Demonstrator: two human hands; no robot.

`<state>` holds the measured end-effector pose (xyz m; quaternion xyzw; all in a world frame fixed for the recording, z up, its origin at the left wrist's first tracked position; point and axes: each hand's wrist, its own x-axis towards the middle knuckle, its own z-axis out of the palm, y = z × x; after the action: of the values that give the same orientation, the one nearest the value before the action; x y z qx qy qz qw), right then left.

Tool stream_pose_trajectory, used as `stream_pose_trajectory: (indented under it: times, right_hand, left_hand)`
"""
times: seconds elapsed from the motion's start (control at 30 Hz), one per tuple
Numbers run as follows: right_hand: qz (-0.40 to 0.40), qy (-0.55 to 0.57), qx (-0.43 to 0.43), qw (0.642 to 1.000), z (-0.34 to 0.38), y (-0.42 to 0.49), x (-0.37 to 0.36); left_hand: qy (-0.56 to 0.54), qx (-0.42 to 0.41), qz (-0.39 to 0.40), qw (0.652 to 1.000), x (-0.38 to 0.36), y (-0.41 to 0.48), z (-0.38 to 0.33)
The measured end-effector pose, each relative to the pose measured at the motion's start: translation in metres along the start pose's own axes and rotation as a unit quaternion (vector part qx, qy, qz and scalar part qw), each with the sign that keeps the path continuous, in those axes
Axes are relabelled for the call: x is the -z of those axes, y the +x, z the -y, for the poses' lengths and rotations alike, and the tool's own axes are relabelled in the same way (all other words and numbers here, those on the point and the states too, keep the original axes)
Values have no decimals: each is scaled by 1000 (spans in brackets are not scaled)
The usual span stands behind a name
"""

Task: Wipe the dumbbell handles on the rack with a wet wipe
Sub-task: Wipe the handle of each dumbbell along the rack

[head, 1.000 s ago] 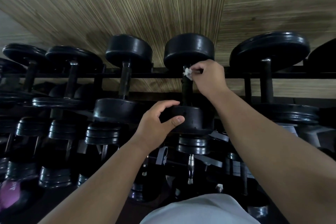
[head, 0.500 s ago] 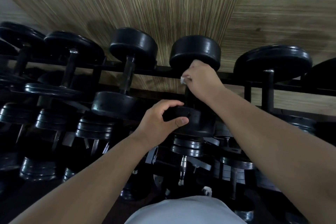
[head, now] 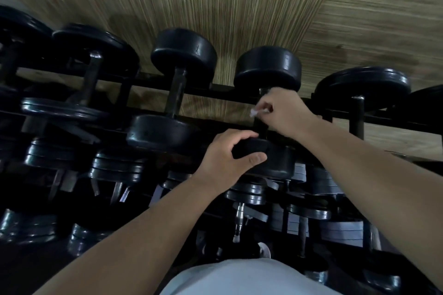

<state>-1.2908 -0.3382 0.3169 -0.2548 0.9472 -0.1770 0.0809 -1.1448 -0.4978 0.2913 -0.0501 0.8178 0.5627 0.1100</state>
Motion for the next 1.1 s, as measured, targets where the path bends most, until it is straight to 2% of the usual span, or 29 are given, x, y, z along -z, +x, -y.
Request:
stream_pose_trajectory:
  times: [0.13,0.33,0.4,0.57,0.73,0.87,0.97,1.1]
  right_hand:
    - [83,14,-12,996,8,-19,-2]
    - [-92,69,-123,986,15,-2,-3]
    - [-105,88,-152,979,19,-9,-5]
    - [34,73,-154,985,20,-36,1]
    - [-64,150,-201,966,4,-60,31]
    - [-106,194,-213,952,-12,-101,56]
    - [-142,192,-214,947,-30,-141,78]
    - [-168,213,-224,936,-57,-196,104]
  left_hand:
    - [8,-27,1,1000,-1,1,3]
    - [27,-48,-4,998,-1,3,3]
    - [31,-44,-2,999,-2,2,2]
    - [37,-24,-13,999,-6,0,-6]
    - [78,-22,-31,996,-11,-5,-23]
    - [138,-19,-53,989,-18,-14,-43]
    - [175,-76,-82,978,-35,-26,-68]
    - [200,-135,-68,968,-79,-43,-112]
